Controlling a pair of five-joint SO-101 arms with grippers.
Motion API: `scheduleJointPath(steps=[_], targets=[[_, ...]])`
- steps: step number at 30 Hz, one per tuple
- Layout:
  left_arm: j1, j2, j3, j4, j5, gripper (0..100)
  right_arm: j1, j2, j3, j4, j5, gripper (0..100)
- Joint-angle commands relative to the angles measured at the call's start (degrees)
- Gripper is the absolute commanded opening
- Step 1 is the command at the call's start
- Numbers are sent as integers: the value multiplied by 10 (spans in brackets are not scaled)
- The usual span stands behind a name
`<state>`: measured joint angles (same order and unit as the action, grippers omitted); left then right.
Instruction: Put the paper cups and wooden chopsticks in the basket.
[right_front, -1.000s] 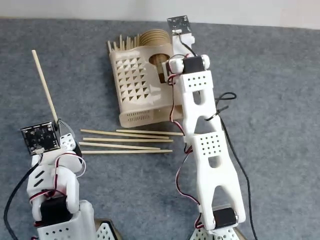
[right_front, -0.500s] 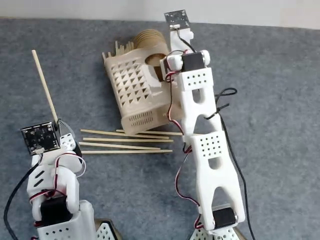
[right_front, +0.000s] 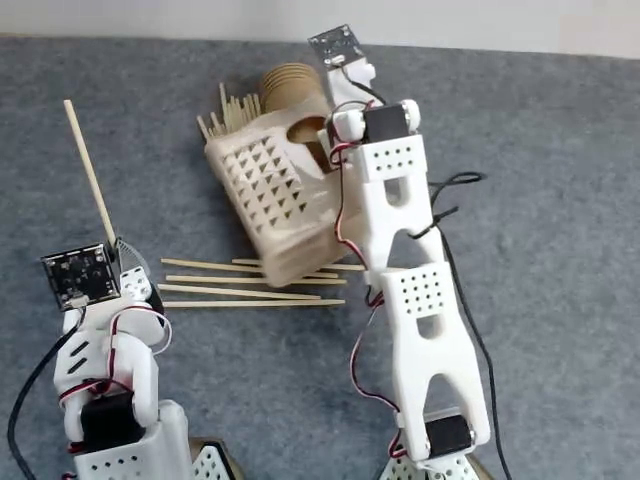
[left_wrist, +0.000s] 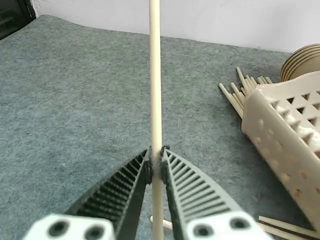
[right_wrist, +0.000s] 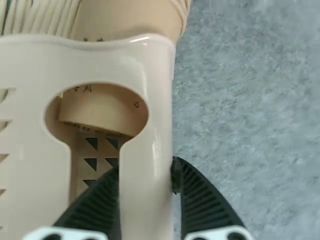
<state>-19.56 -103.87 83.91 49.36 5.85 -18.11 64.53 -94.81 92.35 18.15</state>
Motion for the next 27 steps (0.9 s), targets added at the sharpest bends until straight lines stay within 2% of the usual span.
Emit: scheduleJointPath(steps=[1,9,12,16,21,27], targets=[[-7,-3,-4,-8,-5,8,22,-16,-80,-45,50,7],[-7,-3,-4,-8,-5,8,46,21,-80,-117,108,19],[-7,-3,-4,-8,-5,8,47,22,-80,-114,84,128],[-7,-3,-4,-8,-5,8,52,13,-80,-115,4,299],[-7,-3,-4,-8,-5,8,43,-38,-80,-81,-4,307],[-7,-3,-4,-9,-5,8,15,-121,-80,15,-4,307]])
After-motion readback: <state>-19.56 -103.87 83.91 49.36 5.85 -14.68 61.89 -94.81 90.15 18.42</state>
